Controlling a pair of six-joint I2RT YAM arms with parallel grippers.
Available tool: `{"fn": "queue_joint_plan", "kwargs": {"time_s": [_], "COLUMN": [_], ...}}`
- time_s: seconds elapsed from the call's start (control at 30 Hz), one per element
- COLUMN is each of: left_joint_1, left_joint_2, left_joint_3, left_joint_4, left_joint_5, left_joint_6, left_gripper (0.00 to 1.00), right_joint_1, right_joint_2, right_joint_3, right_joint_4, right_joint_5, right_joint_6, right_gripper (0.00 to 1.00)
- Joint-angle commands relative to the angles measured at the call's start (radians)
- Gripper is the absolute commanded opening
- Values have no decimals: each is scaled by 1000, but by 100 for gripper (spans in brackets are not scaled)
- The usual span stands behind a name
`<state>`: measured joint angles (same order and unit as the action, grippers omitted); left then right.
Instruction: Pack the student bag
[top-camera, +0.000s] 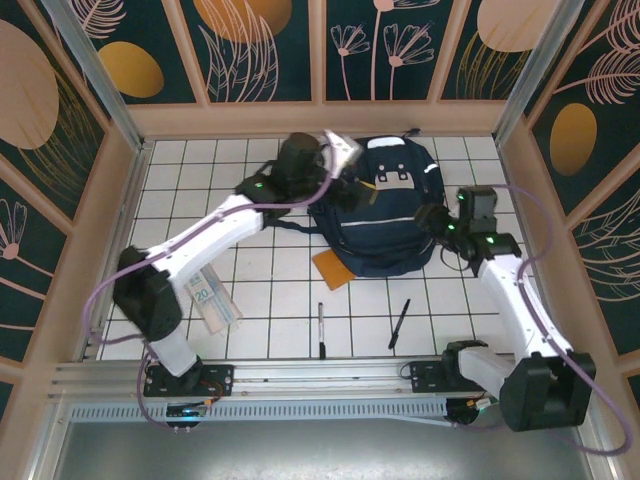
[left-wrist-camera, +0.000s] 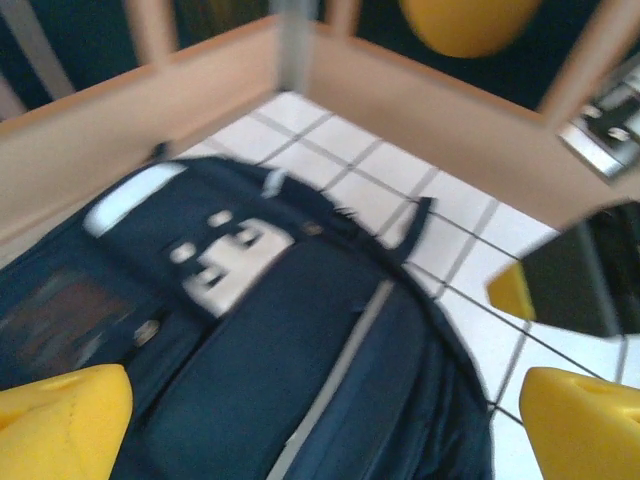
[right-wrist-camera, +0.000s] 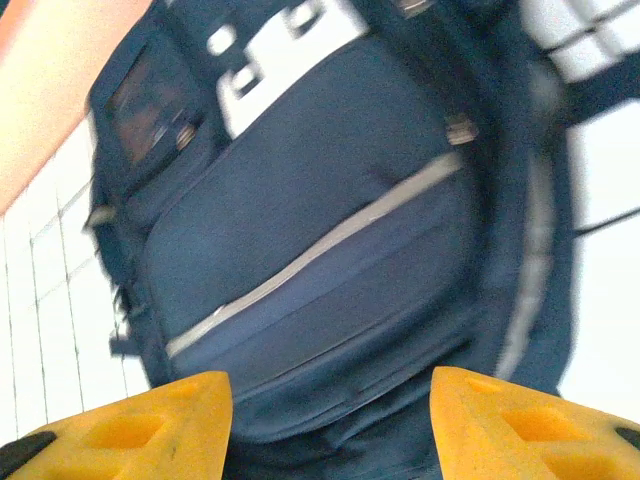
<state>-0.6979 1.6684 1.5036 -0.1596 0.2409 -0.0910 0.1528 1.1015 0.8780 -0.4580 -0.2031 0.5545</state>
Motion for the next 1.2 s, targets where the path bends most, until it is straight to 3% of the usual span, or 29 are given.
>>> {"fn": "queue_joint_plan", "kwargs": {"time_s": [0.0,0.13,0.27,0.37,0.47,0.6,0.7,0.83,1.07,1.17], "left_joint_1": [94,209,247,255,259,261,261,263,267,268], "left_joint_2": [-78,32,244,377,486,590,601,629,595,523], "left_joint_3": [-134,-122,24,137,248,344,289,242,143,47], "left_joint_4": [23,10,-52,-82,-152,-269,-214,-116,7,87], "left_joint_5": [-217,-118,-14,-29,-113,-197,-164,-65,43,120], "left_joint_6": [-271,-363,-422,-434,-432,-457,-488,-502,-494,-466], "left_gripper": [99,99,99,99,99,99,99,98,57,30], "right_joint_1": [173,333,405,457,467,538,618,642,536,466], "right_joint_2": [112,241,321,348,342,331,351,380,389,395], "right_joint_3": [77,129,136,129,112,113,108,40,-34,-36], "right_joint_4": [-50,0,31,10,4,1,17,85,185,197], "right_joint_5": [11,66,109,207,215,286,354,402,396,388], "right_joint_6": [-113,-93,4,66,81,-13,-52,-25,-21,-47], "right_gripper": [56,58,58,62,62,62,64,64,61,61]}}
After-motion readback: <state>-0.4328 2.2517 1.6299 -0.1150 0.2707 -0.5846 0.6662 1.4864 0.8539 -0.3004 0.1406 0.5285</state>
